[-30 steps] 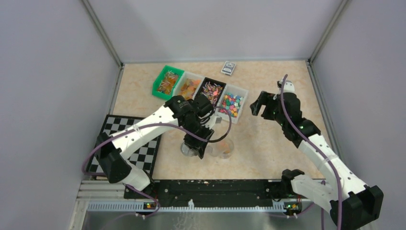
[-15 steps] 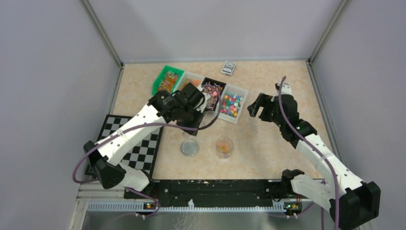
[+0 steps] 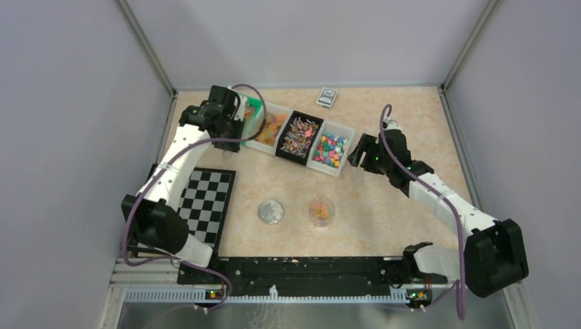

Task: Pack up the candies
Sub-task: Adjust the spatula.

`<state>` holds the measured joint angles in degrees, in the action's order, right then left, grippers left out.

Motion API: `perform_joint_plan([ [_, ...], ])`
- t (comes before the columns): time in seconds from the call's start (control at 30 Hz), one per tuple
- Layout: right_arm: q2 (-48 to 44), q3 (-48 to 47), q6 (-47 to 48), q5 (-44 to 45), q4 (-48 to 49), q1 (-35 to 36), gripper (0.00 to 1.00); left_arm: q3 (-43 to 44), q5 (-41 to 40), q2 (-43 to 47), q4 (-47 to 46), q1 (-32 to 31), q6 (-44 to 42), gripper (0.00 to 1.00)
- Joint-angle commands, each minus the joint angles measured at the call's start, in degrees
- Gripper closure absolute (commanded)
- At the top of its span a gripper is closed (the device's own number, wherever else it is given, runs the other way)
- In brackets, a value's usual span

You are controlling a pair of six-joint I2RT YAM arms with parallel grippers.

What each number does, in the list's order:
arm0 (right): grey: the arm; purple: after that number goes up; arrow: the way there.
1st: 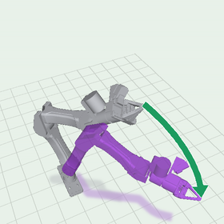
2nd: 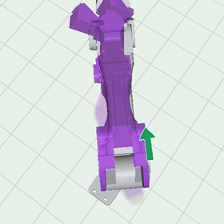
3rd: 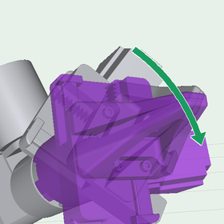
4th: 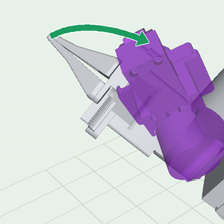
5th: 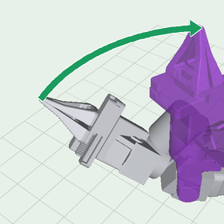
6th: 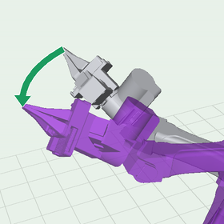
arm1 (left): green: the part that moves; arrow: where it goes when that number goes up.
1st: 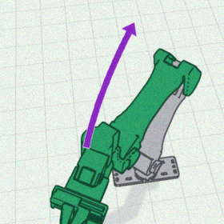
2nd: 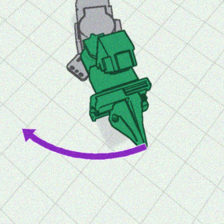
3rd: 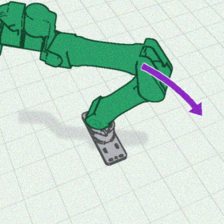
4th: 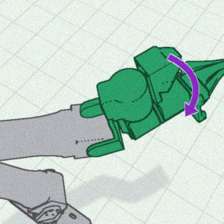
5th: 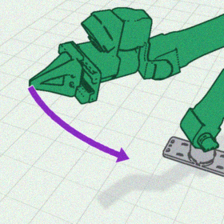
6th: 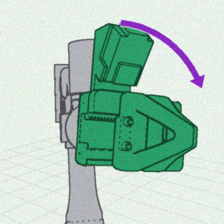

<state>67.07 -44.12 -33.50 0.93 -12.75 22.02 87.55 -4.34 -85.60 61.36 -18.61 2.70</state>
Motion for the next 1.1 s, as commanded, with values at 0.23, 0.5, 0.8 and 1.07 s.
perform_joint_plan([
  [0.23, 13.92, -9.38, -6.62, 4.38, 2.58, 0.52, 0.39, 13.79, 3.11, -16.12, -0.97, 12.35, -9.09, 1.00],
  [0.5, 17.60, -9.88, -3.54, 6.01, 7.39, 0.44, 0.41, 27.21, 5.47, -27.53, 4.55, 15.72, -11.77, 1.00],
  [0.8, 21.75, -12.83, -1.09, 4.58, 6.92, 0.50, 0.40, 23.50, 6.13, -26.66, 5.99, 15.80, -11.92, 1.00],
  [1.07, 13.60, -18.21, 9.25, -7.64, 7.14, 0.48, 0.33, 21.07, 15.64, -19.63, 2.07, 15.80, -10.37, 1.00],
])
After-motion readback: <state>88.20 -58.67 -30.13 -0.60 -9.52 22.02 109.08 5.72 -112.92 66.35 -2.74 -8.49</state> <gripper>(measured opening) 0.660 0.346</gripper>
